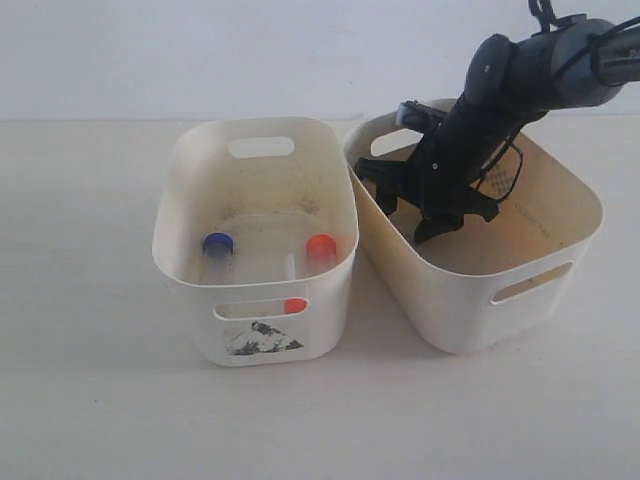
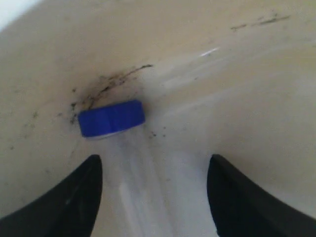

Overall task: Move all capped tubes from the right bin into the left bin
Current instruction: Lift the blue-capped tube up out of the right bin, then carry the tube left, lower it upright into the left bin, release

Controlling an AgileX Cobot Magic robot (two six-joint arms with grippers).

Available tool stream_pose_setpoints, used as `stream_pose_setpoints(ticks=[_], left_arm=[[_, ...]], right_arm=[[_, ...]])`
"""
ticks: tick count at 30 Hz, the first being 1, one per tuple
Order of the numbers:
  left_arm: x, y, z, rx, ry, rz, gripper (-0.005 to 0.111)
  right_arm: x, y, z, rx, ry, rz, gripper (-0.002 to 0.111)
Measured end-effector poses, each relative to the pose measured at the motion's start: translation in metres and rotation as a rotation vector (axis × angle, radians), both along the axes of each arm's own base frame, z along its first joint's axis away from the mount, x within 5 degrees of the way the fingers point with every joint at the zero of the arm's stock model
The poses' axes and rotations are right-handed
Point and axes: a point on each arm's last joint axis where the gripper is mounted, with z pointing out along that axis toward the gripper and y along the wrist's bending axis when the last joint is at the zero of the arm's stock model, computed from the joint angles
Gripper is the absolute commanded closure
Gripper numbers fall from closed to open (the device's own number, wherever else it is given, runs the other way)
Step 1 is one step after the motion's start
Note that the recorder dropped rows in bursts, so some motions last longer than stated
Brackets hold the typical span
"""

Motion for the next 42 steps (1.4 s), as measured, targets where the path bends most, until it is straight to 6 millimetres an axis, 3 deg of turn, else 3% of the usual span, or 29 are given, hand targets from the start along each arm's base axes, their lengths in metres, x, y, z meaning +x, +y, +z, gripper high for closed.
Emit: stream_pose_setpoints(ticks=[8, 13, 15, 17, 18, 25, 30, 35, 42], left_arm=[[0.0, 0.0, 0.0, 0.0, 0.0, 0.0, 0.102], [0.0, 0.0, 0.0, 0.0, 0.0, 0.0, 0.102], [0.0, 0.0, 0.0, 0.0, 0.0, 0.0, 0.102], [0.0, 0.0, 0.0, 0.0, 0.0, 0.0, 0.102], [0.0, 0.0, 0.0, 0.0, 0.0, 0.0, 0.102], [0.0, 0.0, 0.0, 0.0, 0.0, 0.0, 0.102], [0.0, 0.0, 0.0, 0.0, 0.0, 0.0, 0.102], [0.0, 0.0, 0.0, 0.0, 0.0, 0.0, 0.102], [0.0, 0.0, 0.0, 0.0, 0.0, 0.0, 0.102]], right_arm=[[0.002, 0.005, -0.009, -0.005, 0.004, 0.005, 0.05], [0.002, -0.001, -0.013, -0.118, 0.02, 0.008, 0.051], [0.001, -0.003, -0.014, -0.148, 0.026, 0.016, 0.066], [0.0, -0.005, -0.014, -0.176, 0.029, 0.019, 0.103], [0.0, -0.006, -0.015, -0.187, 0.032, 0.02, 0.108], [-0.002, -0.016, -0.005, -0.24, 0.039, -0.039, 0.108], [-0.005, -0.03, 0.03, -0.227, -0.013, -0.094, 0.108], [-0.014, -0.041, 0.091, -0.21, -0.156, -0.116, 0.108], [-0.037, -0.043, 0.16, -0.159, -0.314, -0.105, 0.108]])
